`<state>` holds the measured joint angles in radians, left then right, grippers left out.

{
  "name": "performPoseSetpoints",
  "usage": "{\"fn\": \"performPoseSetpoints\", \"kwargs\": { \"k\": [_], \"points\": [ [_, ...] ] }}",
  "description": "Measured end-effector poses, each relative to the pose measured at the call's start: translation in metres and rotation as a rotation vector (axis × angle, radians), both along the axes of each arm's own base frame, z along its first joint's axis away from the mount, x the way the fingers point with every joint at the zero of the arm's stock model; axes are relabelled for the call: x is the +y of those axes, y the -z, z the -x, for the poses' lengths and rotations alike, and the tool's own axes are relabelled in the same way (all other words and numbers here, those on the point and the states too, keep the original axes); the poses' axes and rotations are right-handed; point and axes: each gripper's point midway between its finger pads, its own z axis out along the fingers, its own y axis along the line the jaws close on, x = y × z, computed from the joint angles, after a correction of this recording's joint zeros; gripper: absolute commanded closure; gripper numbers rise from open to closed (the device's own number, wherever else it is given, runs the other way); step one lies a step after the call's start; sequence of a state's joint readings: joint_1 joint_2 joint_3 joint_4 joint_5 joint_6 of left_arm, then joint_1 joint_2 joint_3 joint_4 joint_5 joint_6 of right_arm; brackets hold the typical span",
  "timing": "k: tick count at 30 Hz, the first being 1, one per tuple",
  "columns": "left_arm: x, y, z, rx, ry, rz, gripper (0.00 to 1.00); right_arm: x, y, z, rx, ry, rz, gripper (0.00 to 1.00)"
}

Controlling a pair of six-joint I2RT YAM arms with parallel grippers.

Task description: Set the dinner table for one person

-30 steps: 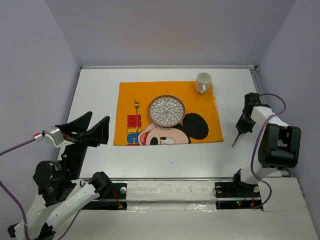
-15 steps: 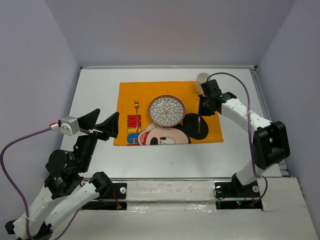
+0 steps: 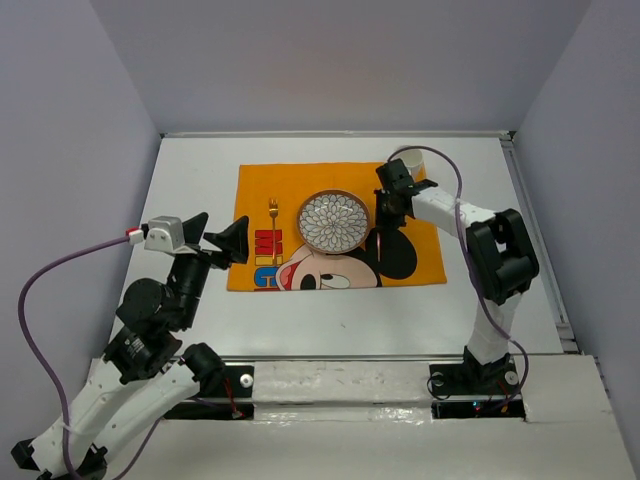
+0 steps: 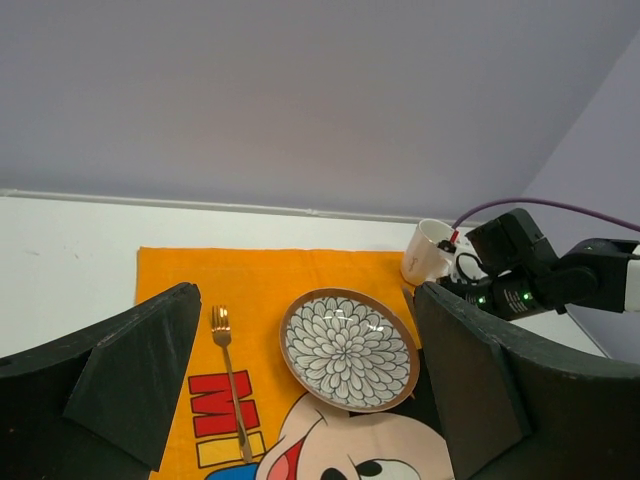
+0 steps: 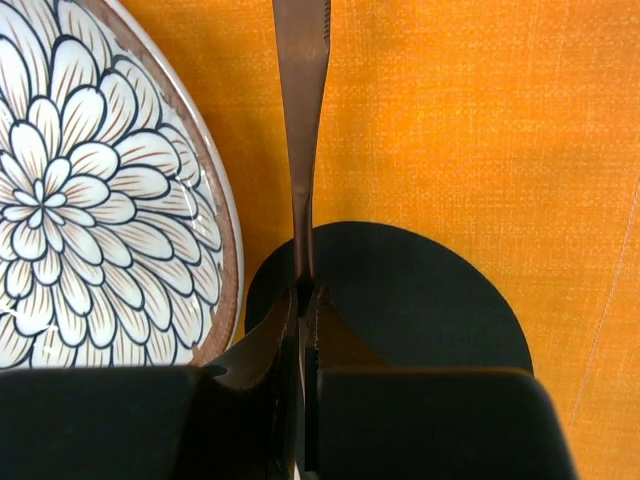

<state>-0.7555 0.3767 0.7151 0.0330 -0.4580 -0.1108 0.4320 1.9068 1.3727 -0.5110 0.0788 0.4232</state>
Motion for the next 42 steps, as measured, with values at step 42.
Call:
{"fn": "performPoseSetpoints", "kwargs": {
  "k": [42],
  "points": [
    [0.005, 0.009, -0.015, 0.03, -0.048, -0.036, 0.01, -0.042, 0.013, -0.039, -0.001, 0.026, 0.097, 0.64]
  ]
}}
